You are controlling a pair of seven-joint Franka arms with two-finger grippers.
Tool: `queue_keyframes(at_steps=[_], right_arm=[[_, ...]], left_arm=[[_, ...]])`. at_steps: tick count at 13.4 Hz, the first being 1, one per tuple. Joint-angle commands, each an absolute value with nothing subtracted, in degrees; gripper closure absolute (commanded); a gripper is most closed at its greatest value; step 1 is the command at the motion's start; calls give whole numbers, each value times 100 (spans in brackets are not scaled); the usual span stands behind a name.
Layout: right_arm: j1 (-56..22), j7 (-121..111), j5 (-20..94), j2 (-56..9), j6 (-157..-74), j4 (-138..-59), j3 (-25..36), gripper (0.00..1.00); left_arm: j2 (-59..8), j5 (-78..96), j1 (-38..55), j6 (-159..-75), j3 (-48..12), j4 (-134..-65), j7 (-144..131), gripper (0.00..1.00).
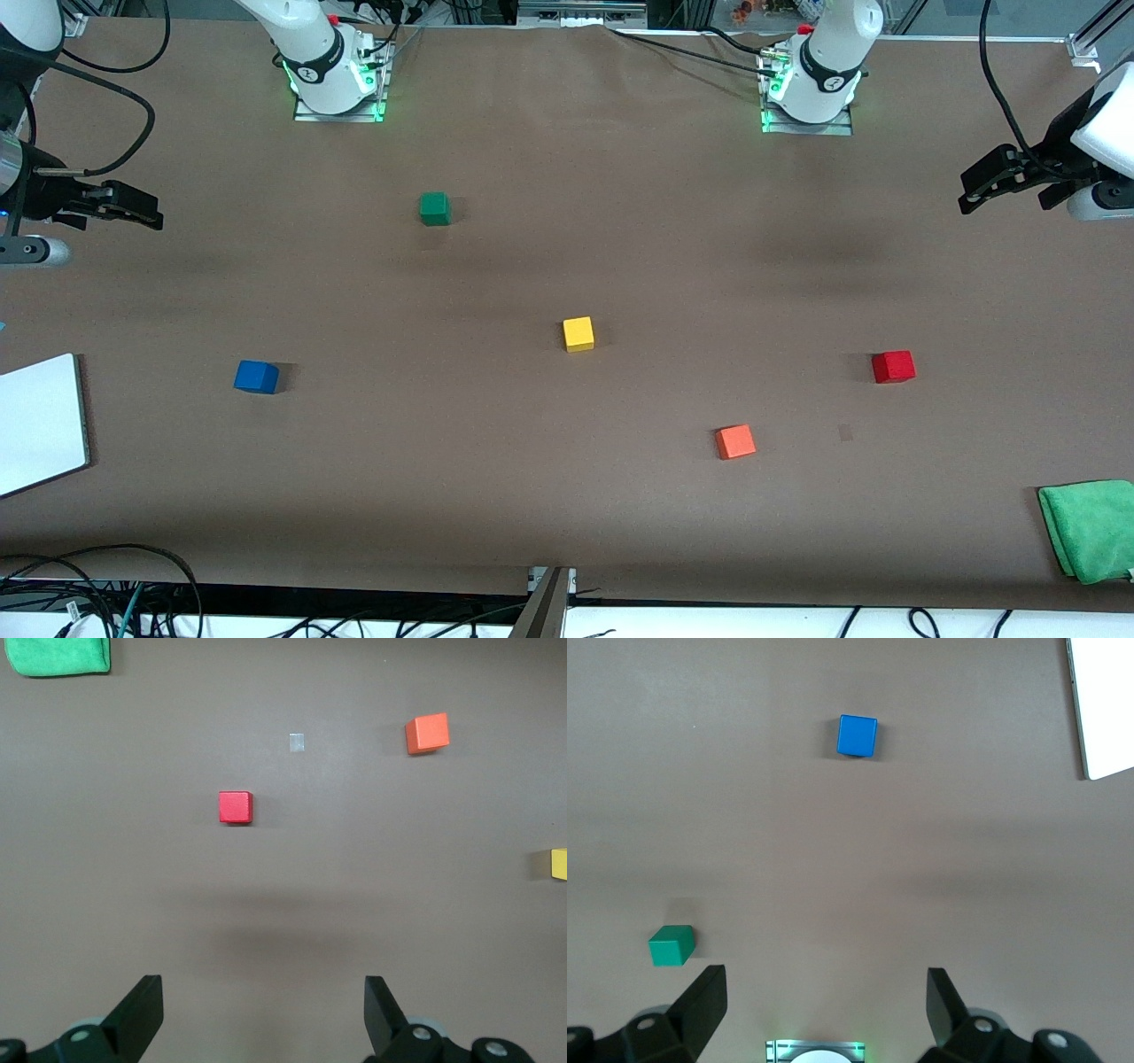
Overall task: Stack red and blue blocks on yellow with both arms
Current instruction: 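Move the left gripper to the red cube while the right gripper nears the blue cube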
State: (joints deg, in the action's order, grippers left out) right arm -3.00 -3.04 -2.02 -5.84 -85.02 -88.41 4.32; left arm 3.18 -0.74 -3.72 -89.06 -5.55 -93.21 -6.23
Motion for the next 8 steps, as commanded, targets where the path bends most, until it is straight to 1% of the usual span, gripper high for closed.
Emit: queue_keyframes(at_steps=[1, 4, 8], right_arm=[[-229, -387, -237, -720, -8481, -8719, 387, 0], [-229, -378, -229, -843, -8516, -8666, 387, 0], [-229, -325, -220, -1081, -8692, -8648, 387, 0]], left_arm=[[299, 97, -308, -8894, -580, -9220, -501, 0], [343, 79, -316, -8720, -878, -9220, -580, 0], [282, 79, -369, -8728, -853, -9115, -510, 0]])
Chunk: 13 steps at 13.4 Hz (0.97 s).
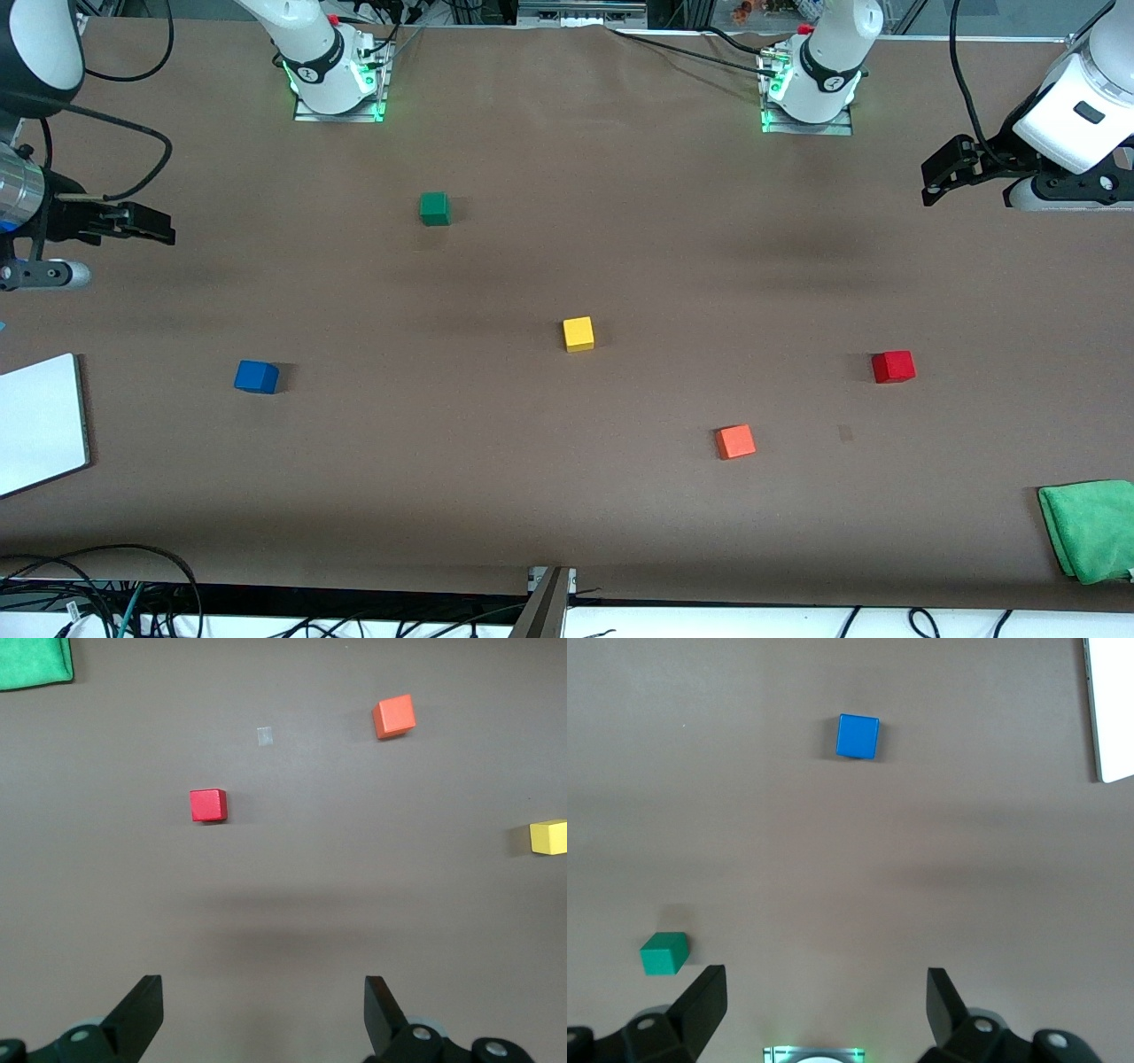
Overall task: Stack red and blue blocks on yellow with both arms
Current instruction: 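Move the left gripper to the red cube while the right gripper nears the blue cube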
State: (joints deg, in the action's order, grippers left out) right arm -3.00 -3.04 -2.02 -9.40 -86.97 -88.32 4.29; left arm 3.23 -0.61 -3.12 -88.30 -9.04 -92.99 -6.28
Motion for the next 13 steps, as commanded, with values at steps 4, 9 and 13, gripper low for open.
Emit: queue_keyframes(at_steps=[4, 9, 13], right_arm=[[-185, -273, -220, -1230, -8885, -8640, 387, 0], [-176, -272, -220, -1371, -8964, -8640, 387, 0], [-123, -281, -220, -1494, -9192, -8622, 413, 0]], left_arm=[[229, 88, -395, -8719, -774, -9070, -501, 0], [-9, -105, -387, -8457, -765, -8903, -545, 0], [-350, -210, -677, -8165, -721, -8869, -580, 0]])
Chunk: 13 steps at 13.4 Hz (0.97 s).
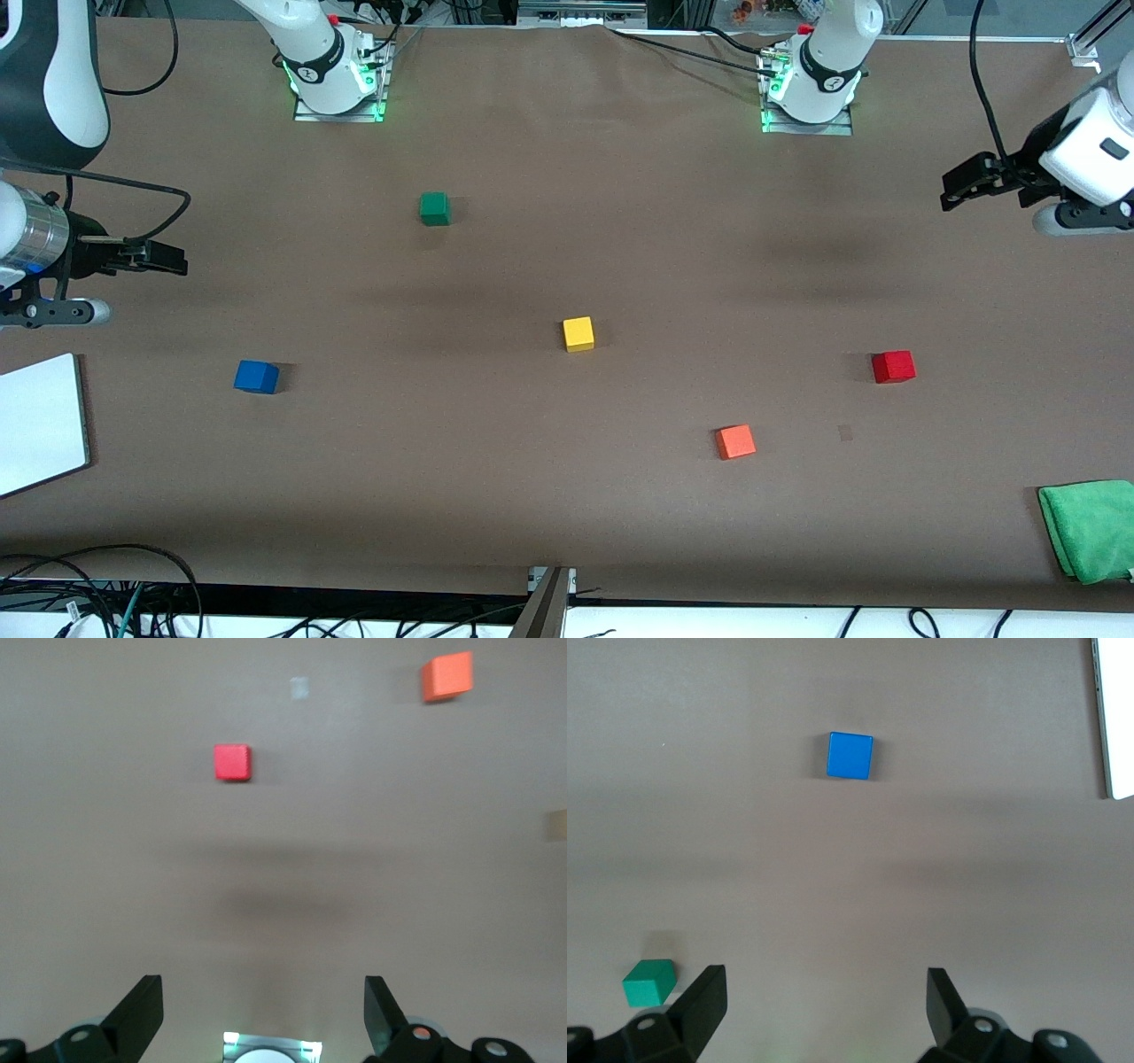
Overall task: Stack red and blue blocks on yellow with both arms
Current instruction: 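Move the left gripper to the red cube while the right gripper nears the blue cube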
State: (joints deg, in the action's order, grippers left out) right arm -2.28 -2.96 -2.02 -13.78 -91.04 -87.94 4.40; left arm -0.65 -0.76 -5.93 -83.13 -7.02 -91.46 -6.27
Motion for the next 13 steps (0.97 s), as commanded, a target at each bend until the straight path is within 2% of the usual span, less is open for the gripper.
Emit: queue_keyframes(at_steps=[1, 9, 13], right_arm=[[-123, -307, -220, -1512, -9246, -8622, 422, 0], [-123, -378, -228, -1582, -9483, -8622, 422, 0], [-123, -369, -237, -1582, -9501, -8622, 422, 0]], left_arm=[[-395, -455, -668, -8174, -738, -8790, -545, 0], [-1256, -756, -703, -8165, -730, -8446, -475, 0], [-1362, -738, -844, -8866, -729, -8893, -475, 0]])
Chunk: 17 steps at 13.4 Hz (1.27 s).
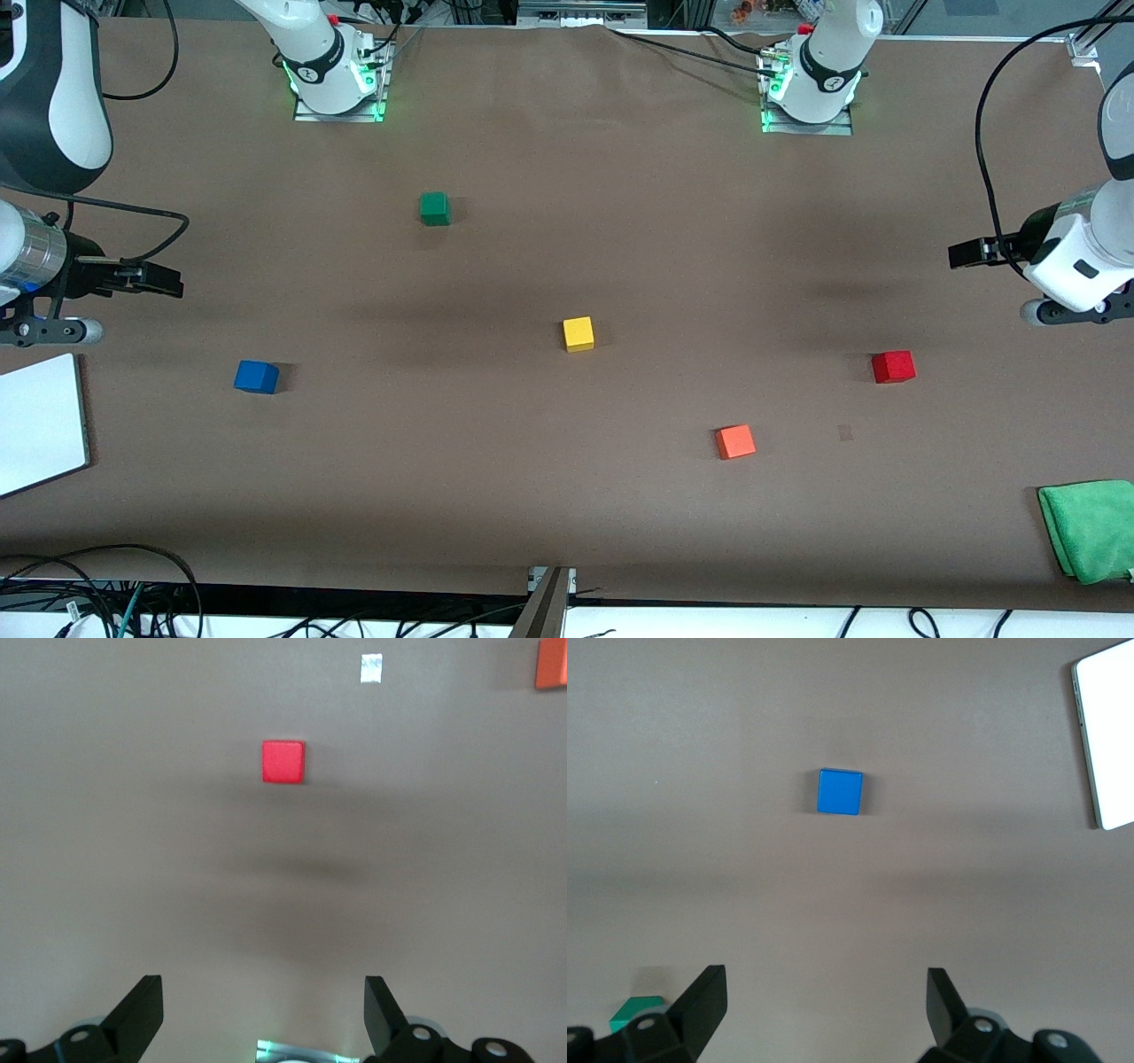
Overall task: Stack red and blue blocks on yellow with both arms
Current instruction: 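Move the left gripper to the red cube while the right gripper nears the blue cube, then grasp the red cube with the left gripper while the right gripper grasps blue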
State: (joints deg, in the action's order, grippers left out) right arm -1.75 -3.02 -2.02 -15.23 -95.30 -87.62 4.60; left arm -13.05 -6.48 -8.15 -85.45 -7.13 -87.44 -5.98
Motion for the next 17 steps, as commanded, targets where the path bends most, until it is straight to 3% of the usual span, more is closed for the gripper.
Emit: queue_keyframes(at_steps=[1, 7, 11, 17], right_arm=[[-123, -360, -237, -1582, -9501, -8622, 422, 0], [-123, -360, -228, -1591, -9624, -8622, 422, 0], [-114, -360, -237, -1635, -9790, -8648, 422, 0], [9, -360, -211, -1986, -10124, -8657, 422, 0]], left_arm=[[-1423, -738, -870, -9147, -729, -9051, -475, 0], [-2336, -642, -1107, -10105, -765, -9132, -466, 0], [-2715, -642, -1195, -11168, -773, -9684, -466, 0], [-3409, -738, -1257, -12382, -765, -9642, -475, 0]])
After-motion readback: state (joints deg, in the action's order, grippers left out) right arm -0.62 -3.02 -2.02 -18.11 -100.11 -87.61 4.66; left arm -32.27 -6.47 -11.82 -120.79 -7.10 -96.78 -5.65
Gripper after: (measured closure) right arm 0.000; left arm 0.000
